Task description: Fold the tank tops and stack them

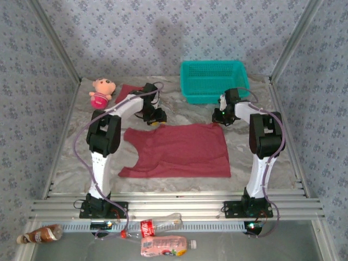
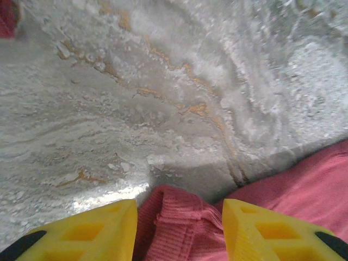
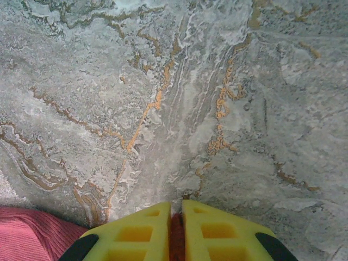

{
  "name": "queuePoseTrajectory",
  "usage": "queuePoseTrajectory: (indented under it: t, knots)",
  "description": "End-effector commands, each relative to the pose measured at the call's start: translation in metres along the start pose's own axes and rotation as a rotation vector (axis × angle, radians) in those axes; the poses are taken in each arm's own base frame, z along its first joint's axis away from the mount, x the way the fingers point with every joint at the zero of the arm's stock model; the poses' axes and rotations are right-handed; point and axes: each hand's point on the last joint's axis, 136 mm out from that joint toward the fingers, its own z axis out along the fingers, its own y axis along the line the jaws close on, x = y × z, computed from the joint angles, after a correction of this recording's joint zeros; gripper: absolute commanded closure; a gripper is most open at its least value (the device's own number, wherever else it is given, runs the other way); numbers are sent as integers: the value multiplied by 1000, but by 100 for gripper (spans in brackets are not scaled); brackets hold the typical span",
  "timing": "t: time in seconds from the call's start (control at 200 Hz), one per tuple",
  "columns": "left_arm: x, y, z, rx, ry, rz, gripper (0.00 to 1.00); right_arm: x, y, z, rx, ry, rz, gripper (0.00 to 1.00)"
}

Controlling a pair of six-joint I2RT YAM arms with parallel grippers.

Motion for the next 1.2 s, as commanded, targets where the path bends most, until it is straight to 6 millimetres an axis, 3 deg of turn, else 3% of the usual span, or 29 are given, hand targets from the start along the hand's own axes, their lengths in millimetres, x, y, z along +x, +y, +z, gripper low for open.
queuePoseTrajectory:
  t: [0.0, 0.14, 0.58, 0.75, 0.794, 0.999, 1.199]
  knots:
    - [4, -18, -15, 60, -25, 3, 54, -4, 2, -9, -17, -16, 3, 86]
    - [18, -11, 3, 30, 49, 7, 58, -7, 3, -8, -25, -25, 8, 87]
    - [22, 2, 27, -38, 113, 46, 71, -25, 10, -18, -38, -58, -5, 88]
    - [16, -1, 31, -43, 114, 74, 95, -28, 19, -21, -54, -69, -14, 89]
    - [13, -4, 27, -40, 105, 78, 100, -29, 21, -22, -60, -73, -20, 90]
    - [-8, -7, -13, -53, 10, 93, 100, -36, 26, -38, -79, -123, -38, 93]
    - [-2, -12, -36, -73, -4, 123, 100, -37, 24, -48, -102, -161, -36, 94]
